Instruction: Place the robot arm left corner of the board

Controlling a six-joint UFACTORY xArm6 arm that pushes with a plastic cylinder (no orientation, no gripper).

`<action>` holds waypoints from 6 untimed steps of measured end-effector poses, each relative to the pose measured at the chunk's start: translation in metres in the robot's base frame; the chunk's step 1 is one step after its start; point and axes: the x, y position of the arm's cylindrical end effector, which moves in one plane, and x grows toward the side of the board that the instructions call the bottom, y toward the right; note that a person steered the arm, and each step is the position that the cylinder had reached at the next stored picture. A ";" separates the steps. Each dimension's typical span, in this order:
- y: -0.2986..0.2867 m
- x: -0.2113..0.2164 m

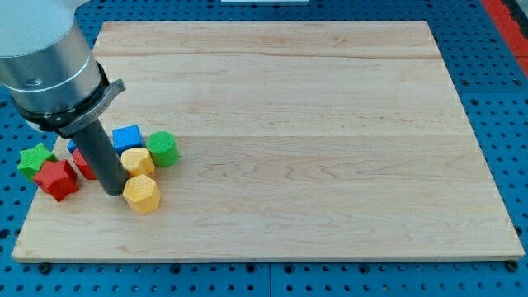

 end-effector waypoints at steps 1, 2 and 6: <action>-0.002 0.027; -0.002 0.054; 0.025 0.059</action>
